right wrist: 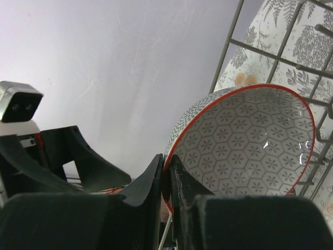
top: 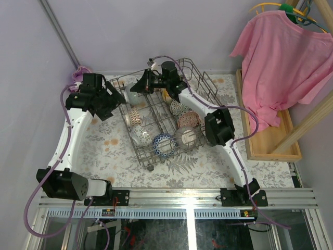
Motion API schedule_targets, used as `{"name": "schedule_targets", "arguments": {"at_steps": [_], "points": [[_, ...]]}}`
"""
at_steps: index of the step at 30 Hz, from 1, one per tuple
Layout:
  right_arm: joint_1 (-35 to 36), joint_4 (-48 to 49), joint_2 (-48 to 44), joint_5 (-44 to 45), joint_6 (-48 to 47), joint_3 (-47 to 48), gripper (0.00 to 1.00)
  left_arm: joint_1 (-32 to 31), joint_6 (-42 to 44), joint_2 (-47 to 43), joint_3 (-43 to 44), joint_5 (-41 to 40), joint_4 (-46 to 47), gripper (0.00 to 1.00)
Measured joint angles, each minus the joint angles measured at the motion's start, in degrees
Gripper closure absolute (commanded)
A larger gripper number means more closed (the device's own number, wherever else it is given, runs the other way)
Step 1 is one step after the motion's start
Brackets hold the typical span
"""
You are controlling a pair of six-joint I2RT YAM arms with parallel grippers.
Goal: Load the bowls into the dish rack
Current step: Pick up the bowl from the dish rack, then adjust the dish rack at the center of the board.
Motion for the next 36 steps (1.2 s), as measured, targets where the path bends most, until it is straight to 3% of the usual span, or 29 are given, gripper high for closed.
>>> {"name": "schedule_targets", "arguments": {"at_steps": [10, 17, 25, 30, 33, 36], "points": [[-2.1, -10.1, -5.3, 0.2, -3.6, -1.1, 1.0, -11.3, -4.4, -3.4, 7.3, 0.0, -9.2, 0.21], [-8.7, -19.6, -18.8, 3.5, -10.0, -6.3, 1.0, -24.6, -10.8, -4.1, 8.3, -0.8, -10.6, 0.21], [-17.2, -29.4, -34.2, 5.3, -16.2, -10.4, 1.0, -34.3, -13.2, 6.0, 11.6, -0.5, -7.2, 0.22], [-17.0, -35.6, -38.1, 4.9, -19.9, -10.6, 1.0, -38.4, -13.2, 14.7, 15.4, -0.3, -3.9, 0.3], [-16.9, -38.4, -39.6, 4.6, -21.4, -11.8, 1.0, -40.7, -13.1, 18.0, 16.3, 0.0, -3.0, 0.43], [-16.9, -40.3, -41.0, 4.6, -22.3, -14.0, 1.0, -43.0, -13.0, 21.4, 17.7, 0.5, -1.8, 0.48]]}}
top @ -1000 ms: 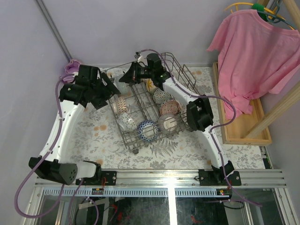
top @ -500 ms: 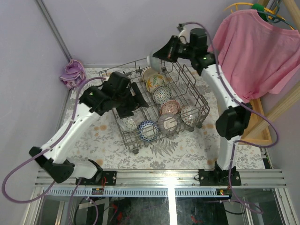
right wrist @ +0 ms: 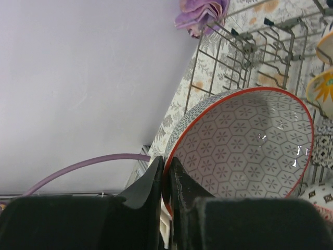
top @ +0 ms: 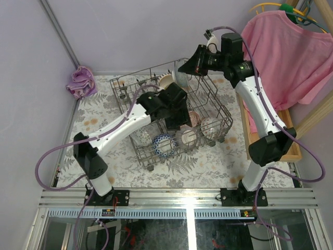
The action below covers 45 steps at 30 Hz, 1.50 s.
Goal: Load the bowls into the dish rack
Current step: Adjust the dish rack at the center of the board.
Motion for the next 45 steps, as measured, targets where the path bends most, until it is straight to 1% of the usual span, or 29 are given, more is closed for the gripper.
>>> {"name": "schedule_targets", "arguments": {"at_steps": [2, 6, 10, 16, 21, 26, 36, 42, 45], "points": [[0.0, -0.9, -1.0, 0.0, -0.3, -1.6, 1.0, -1.4, 0.0, 1.7, 0.6, 0.1, 0.5, 0.48], [0.0, -2.1, -2.9, 0.0, -0.5, -3.9, 1.0, -3.5, -0.1, 2.5, 0.5, -0.2, 1.4, 0.53], [-0.2, -2.2, -5.1, 0.5, -0.6, -5.6, 1.0, -4.1, -0.3, 1.8, -0.5, -1.0, 3.0, 0.56], [-0.2, -2.3, -8.0, 0.4, -0.9, -5.7, 1.0, -5.8, -0.5, 0.8, -1.8, -3.6, 5.6, 0.57], [-0.3, -2.9, -9.4, 0.3, -1.0, -5.7, 1.0, -8.6, -1.3, -0.8, -3.7, -6.0, 8.2, 0.58], [-0.3, -4.0, -10.1, 0.3, -1.1, -5.9, 1.0, -12.4, -3.5, -5.0, -8.5, -6.7, 10.6, 0.58], [-0.3, -3.7, -10.9, -0.7, -0.5, -10.1, 1.0, -20.7, -10.7, -17.1, -19.7, -7.6, 11.1, 0.59], [0.1, -1.1, -10.6, -4.0, 1.0, -11.3, 0.99, -23.8, -14.9, -21.9, -22.9, -8.6, 9.6, 0.59], [1.7, -1.4, -8.3, -5.4, 0.5, -9.5, 0.99, -24.7, -16.9, -25.2, -24.3, -9.4, 8.5, 0.59]]}}
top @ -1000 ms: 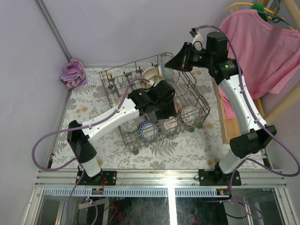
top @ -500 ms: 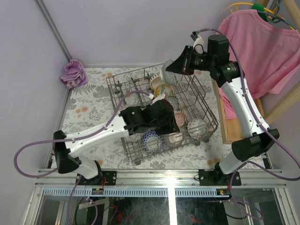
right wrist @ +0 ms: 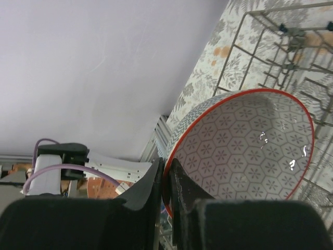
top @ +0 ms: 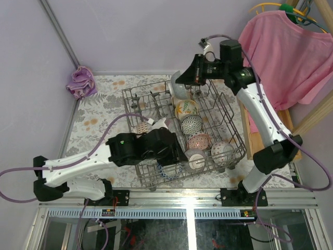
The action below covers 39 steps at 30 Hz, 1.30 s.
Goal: Load the bowls into the dish rack
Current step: Adjust the dish rack at the center of the board, then place the bowl in the dish rack.
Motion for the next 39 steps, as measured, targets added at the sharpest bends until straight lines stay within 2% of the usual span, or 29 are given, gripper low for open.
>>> {"name": "schedule_targets", "arguments": {"at_steps": [7, 9, 13, 17, 27, 39], "points": [[7.3, -7.8, 13.6, -0.7, -4.2, 13.1, 0.99, -0.8, -4.2, -7.8, -2.8, -1.1, -6.3, 0.59], [9.0, -11.1, 19.5, -0.2, -5.8, 19.7, 0.99, -1.2, -5.4, -8.9, -2.8, -2.0, -8.4, 0.57], [10.1, -15.9, 27.3, 2.0, -9.2, 27.0, 1.0, -1.4, -6.9, -9.3, -0.4, -3.5, -13.6, 0.51], [9.8, -18.8, 30.2, 4.7, -11.8, 26.1, 1.0, -1.8, -7.8, -8.9, 3.5, -4.9, -16.9, 0.47], [9.6, -19.1, 31.9, 5.9, -13.6, 23.9, 1.0, -1.8, -10.4, -10.2, 8.7, -9.5, -23.0, 0.44], [9.4, -12.9, 32.6, 10.2, -9.8, 16.8, 1.0, -1.8, -12.7, -12.1, 11.6, -13.0, -26.8, 0.44]]}}
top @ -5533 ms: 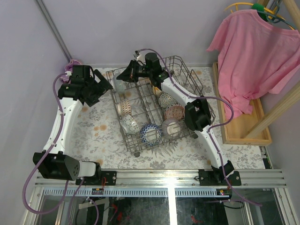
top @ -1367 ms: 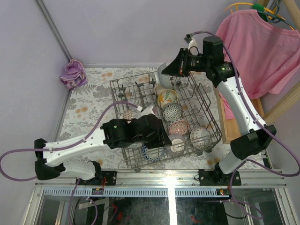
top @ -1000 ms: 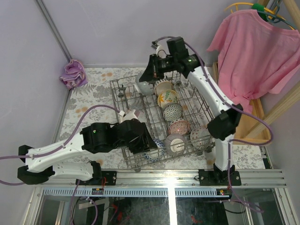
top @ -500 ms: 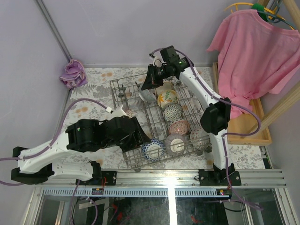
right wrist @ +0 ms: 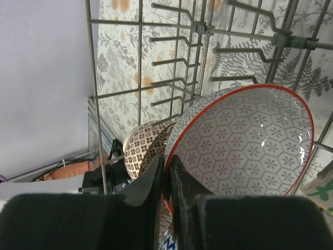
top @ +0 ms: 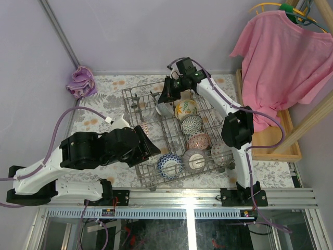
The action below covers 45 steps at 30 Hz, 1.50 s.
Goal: Load the bowls into the dish rack
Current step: Place the bowl in the dish rack.
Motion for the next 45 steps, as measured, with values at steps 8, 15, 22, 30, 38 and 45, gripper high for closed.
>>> {"name": "schedule_targets", "arguments": {"at_steps": [8, 15, 22, 30, 38, 45], "points": [[-0.4, 6.6, 0.0, 3.1, 4.2, -4.0, 1.0, 0.0, -0.1, -0.1, 0.5, -0.8, -1.2, 0.44], [-0.8, 9.3, 0.0, 4.3, 6.1, -8.3, 0.99, 0.0, -0.2, 0.0, 0.5, -1.1, -1.6, 0.44], [-1.0, 10.6, 0.0, 4.6, 6.9, -9.3, 0.97, 0.0, -0.3, 0.0, 0.5, -1.5, -1.7, 0.44], [-1.0, 11.3, 0.0, 5.6, 8.0, -9.3, 0.94, 0.0, -0.3, 0.0, 0.5, -1.7, -1.7, 0.44], [-1.0, 11.3, 0.0, 6.0, 8.2, -9.4, 0.82, 0.0, -0.5, 0.0, 0.5, -1.9, -1.7, 0.44], [-1.1, 11.4, 0.0, 6.1, 8.7, -9.4, 0.62, 0.0, -0.5, 0.0, 0.5, -2.0, -1.7, 0.44]]}}
